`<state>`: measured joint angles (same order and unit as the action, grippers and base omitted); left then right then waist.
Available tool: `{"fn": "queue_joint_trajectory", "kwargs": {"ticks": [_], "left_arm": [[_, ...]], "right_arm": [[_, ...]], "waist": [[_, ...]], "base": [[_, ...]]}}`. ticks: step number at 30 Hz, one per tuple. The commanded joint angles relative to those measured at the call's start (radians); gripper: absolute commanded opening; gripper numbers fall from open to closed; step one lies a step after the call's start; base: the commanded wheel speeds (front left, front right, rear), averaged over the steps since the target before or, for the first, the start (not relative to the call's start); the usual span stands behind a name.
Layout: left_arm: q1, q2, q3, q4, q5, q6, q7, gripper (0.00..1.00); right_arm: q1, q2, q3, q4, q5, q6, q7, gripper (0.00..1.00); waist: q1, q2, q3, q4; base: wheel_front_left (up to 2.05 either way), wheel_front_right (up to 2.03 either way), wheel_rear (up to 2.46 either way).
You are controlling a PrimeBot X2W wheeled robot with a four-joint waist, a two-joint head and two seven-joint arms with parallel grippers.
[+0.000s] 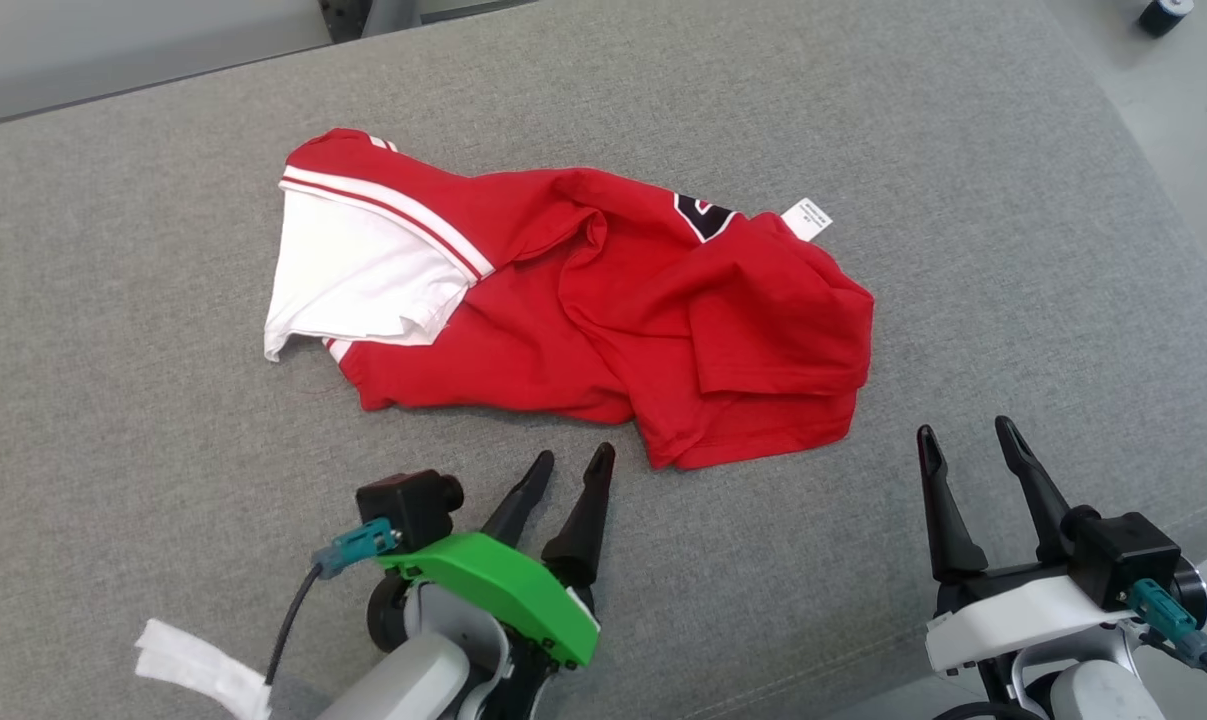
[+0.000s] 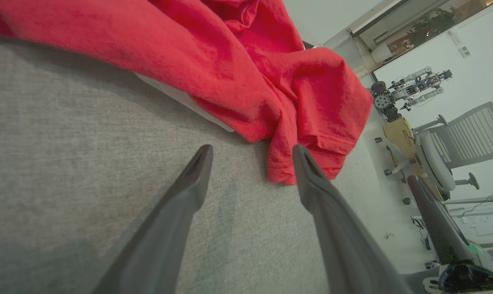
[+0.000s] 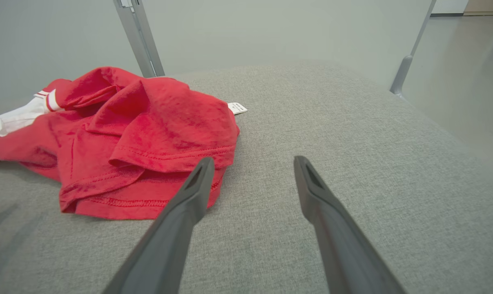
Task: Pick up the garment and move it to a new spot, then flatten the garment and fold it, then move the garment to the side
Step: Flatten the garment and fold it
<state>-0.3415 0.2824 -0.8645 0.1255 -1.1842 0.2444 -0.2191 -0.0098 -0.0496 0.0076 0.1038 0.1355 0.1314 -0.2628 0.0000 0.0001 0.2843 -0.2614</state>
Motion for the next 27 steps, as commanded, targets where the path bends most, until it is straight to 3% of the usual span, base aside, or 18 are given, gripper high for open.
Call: {"fn": "queue_joint_trajectory", "kwargs": {"ticks": [1, 7, 13, 15, 22, 27], "left_arm": [[-0.027, -0.026, -0.008, 0.030, -0.001, -0.024, 0.008, 1.00], [-0.109, -0.125, -0.034, 0.179, -0.023, -0.084, 0.051, 1.00], [-0.160, -0.174, -0.033, 0.284, -0.052, -0.110, 0.087, 1.00], [-0.176, -0.187, -0.050, 0.314, -0.054, -0.129, 0.111, 0.00], [-0.216, -0.215, -0.096, 0.299, -0.054, -0.168, 0.147, 0.00], [-0.243, -0.224, -0.108, 0.287, -0.057, -0.140, 0.127, 0.00]], "right_arm": [[-0.012, -0.002, 0.001, -0.002, -0.007, -0.001, -0.003, 1.00], [-0.020, -0.002, 0.012, -0.003, 0.004, -0.001, -0.003, 1.00], [-0.018, -0.002, 0.018, 0.001, 0.019, -0.001, -0.003, 1.00], [-0.021, -0.002, 0.019, 0.003, 0.026, -0.001, -0.003, 1.00], [-0.031, -0.002, 0.020, 0.003, 0.039, -0.001, -0.003, 1.00], [-0.035, -0.002, 0.020, 0.003, 0.046, -0.001, -0.003, 1.00]], "waist": [[0.0000, -0.0001, 0.013, 0.005], [0.0000, -0.0001, 0.031, -0.014], [0.0000, -0.0001, 0.043, -0.045], [0.0000, -0.0001, 0.049, -0.058], [0.0000, -0.0001, 0.059, -0.073], [0.0000, -0.0001, 0.063, -0.080]], "base": [[0.00, 0.00, 0.00], [0.00, 0.00, 0.00], [0.00, 0.00, 0.00], [0.00, 0.00, 0.00], [0.00, 0.00, 0.00], [0.00, 0.00, 0.00]]}}
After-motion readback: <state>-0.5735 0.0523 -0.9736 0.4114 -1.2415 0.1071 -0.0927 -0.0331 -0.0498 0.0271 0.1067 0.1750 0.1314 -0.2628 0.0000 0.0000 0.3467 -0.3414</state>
